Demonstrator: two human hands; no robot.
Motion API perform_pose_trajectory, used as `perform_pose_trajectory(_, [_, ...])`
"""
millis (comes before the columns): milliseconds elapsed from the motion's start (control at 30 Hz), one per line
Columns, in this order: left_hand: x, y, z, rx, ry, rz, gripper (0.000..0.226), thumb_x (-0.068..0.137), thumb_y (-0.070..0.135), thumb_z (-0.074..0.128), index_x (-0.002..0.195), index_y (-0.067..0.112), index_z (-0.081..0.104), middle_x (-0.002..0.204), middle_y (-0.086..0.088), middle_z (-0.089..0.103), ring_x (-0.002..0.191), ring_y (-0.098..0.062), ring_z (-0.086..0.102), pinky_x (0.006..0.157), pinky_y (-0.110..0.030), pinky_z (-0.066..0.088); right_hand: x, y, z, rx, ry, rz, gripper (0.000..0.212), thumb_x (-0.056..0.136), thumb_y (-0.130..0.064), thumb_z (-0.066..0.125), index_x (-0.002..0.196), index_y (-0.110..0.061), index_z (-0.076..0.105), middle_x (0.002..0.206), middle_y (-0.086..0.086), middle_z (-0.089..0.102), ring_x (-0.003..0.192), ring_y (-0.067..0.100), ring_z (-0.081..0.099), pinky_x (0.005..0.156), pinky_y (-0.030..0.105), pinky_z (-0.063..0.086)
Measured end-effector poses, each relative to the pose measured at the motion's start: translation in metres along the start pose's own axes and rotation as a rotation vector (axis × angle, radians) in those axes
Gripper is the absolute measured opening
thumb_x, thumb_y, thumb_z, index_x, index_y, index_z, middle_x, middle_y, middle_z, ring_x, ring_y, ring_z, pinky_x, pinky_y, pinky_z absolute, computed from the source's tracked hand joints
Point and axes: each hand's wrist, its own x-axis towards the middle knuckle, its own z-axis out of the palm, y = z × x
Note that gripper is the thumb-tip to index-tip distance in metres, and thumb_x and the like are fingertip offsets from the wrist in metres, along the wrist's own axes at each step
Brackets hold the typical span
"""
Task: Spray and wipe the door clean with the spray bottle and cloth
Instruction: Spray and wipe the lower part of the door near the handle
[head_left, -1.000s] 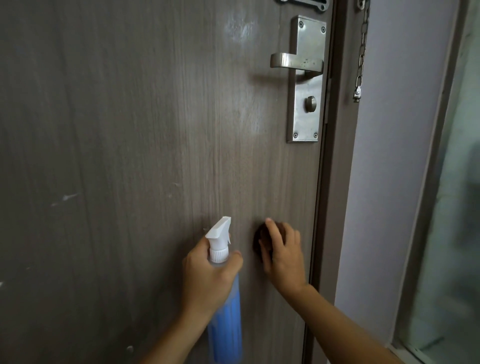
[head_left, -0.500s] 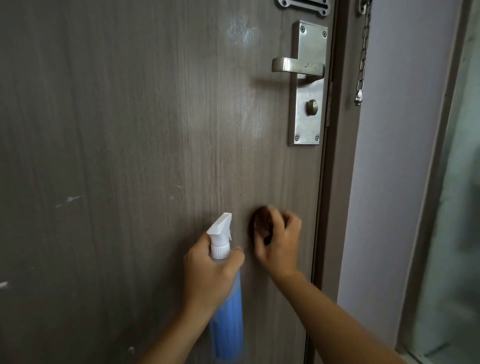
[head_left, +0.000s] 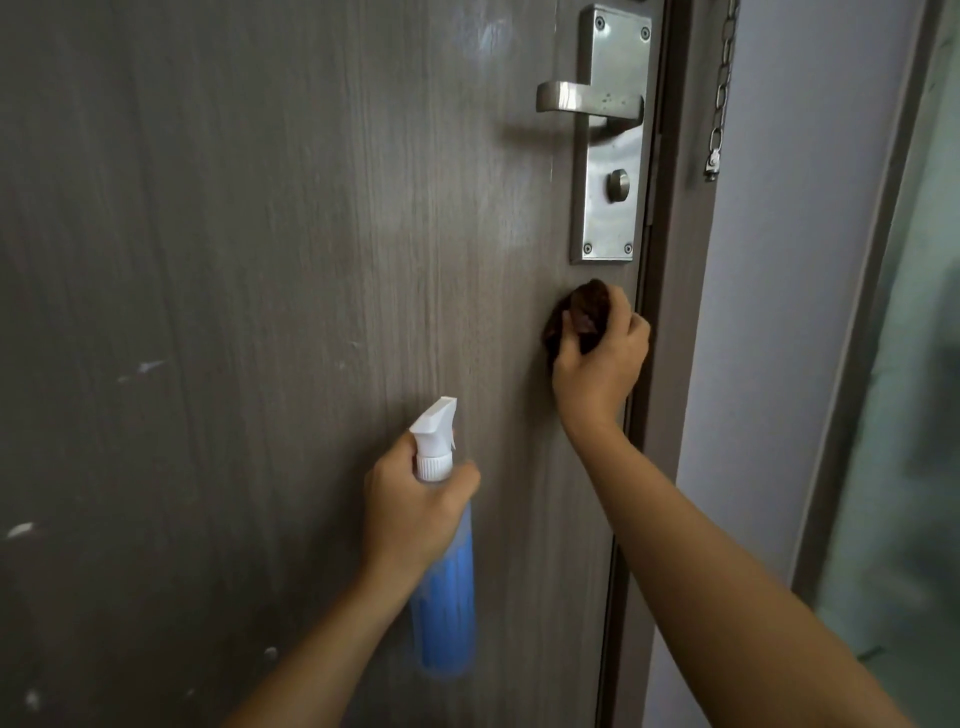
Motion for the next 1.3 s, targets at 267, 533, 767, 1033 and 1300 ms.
perform_pose_trajectory(267, [-0.005, -0.005, -0.001, -0.007, 0.009, 0.016, 0.021, 0.064, 0.043, 0.070, 0.077, 0.028, 0.063, 0.059, 0.010, 0.062, 0.050, -0.003, 0.054, 0.049, -0.027, 0.046, -0.129, 0.058, -0.029, -0.098, -0.349, -0.239, 0.080, 0.074, 0.005, 0.077, 0.142, -0.025, 0.045, 0.134, 0.020, 0.046, 0.122, 0.041, 0.047, 0.102, 0.050, 0.048])
perform_pose_trajectory(533, [-0.010, 0.005, 0.000, -0.021, -0.023, 0.028, 0.021, 0.064, 0.043, 0.068, 0.068, 0.024, 0.059, 0.055, 0.010, 0.059, 0.048, -0.003, 0.052, 0.049, -0.028, 0.043, -0.085, 0.041, -0.037, -0.124, -0.300, -0.090, 0.066, 0.086, 0.002, 0.071, 0.145, -0.018, 0.049, 0.134, 0.016, 0.053, 0.117, 0.036, 0.050, 0.095, 0.049, 0.052])
perform_pose_trajectory(767, [0.002, 0.019, -0.007, -0.030, 0.007, 0.067, 0.018, 0.065, 0.040, 0.070, 0.066, 0.027, 0.057, 0.053, 0.012, 0.056, 0.047, -0.002, 0.050, 0.048, -0.022, 0.042, -0.001, -0.027, 0.009, -0.065, -0.020, 0.060, 0.056, 0.093, -0.026, 0.066, 0.144, -0.017, 0.046, 0.131, 0.017, 0.048, 0.118, 0.035, 0.045, 0.099, 0.050, 0.041])
perform_pose_trajectory(1033, [-0.011, 0.009, -0.022, -0.029, 0.016, 0.030, 0.016, 0.069, 0.029, 0.073, 0.068, 0.023, 0.057, 0.054, 0.008, 0.056, 0.047, -0.004, 0.051, 0.046, -0.021, 0.042, -0.112, 0.043, -0.013, -0.179, -0.310, -0.289, 0.077, 0.075, -0.005, 0.077, 0.142, -0.026, 0.044, 0.130, 0.019, 0.046, 0.113, 0.040, 0.048, 0.092, 0.060, 0.048])
perform_pose_trajectory(1300, [-0.015, 0.002, -0.053, 0.127, 0.028, -0.086, 0.023, 0.063, 0.037, 0.070, 0.072, 0.018, 0.061, 0.059, 0.002, 0.061, 0.050, -0.007, 0.052, 0.050, -0.032, 0.046, -0.104, 0.009, -0.004, -0.081, -0.257, -0.171, 0.068, 0.081, -0.005, 0.077, 0.140, -0.016, 0.046, 0.124, 0.024, 0.052, 0.110, 0.042, 0.050, 0.092, 0.059, 0.047])
